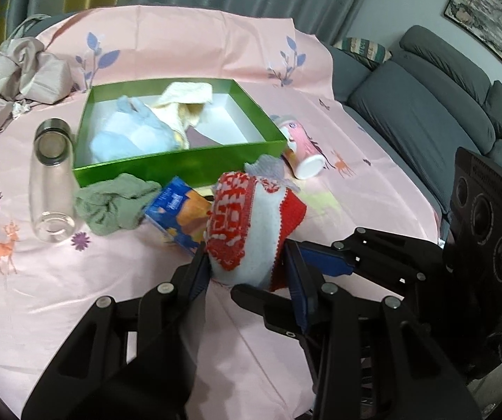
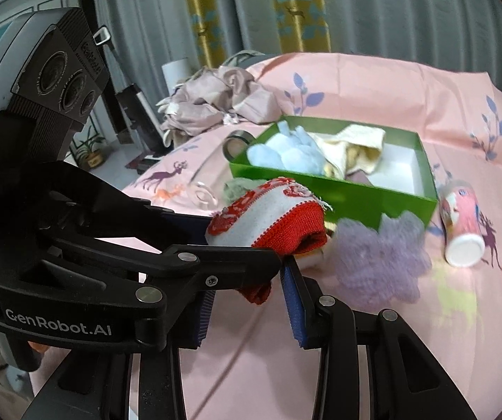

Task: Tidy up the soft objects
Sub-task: 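Carry the knit sock over the green box and lower it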

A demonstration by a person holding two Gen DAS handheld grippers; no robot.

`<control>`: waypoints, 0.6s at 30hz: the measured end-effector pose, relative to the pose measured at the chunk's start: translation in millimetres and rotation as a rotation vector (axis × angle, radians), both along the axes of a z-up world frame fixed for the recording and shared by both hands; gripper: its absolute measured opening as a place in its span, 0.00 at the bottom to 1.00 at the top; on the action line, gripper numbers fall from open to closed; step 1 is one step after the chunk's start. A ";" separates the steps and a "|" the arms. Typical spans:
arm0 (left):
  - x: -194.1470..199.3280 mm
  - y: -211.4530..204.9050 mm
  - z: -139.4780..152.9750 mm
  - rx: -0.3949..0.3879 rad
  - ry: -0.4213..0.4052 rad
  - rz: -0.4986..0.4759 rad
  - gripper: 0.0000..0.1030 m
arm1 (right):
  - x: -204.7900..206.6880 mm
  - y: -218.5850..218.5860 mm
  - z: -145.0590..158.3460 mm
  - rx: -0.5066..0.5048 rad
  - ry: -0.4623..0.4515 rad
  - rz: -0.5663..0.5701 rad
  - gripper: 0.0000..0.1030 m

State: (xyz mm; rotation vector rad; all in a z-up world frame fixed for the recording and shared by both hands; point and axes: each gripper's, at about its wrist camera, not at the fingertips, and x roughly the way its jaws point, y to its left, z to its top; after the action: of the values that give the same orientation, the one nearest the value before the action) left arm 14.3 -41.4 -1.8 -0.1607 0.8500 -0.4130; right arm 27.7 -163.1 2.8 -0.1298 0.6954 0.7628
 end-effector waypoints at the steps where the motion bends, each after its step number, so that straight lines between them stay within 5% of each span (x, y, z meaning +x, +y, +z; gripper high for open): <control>1: 0.3 2.4 1.1 0.000 -0.003 0.004 0.38 | 0.7 2.4 0.4 -0.001 -0.003 0.004 0.38; 18: 14.8 35.6 6.2 -0.006 -0.025 0.057 0.38 | 21.1 36.8 6.0 -0.007 -0.027 0.061 0.38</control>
State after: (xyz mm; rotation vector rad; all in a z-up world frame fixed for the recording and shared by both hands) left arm 29.1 -5.9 4.3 -0.1846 0.8179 -0.3640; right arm 48.8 -126.2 8.8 -0.1675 0.6706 0.8154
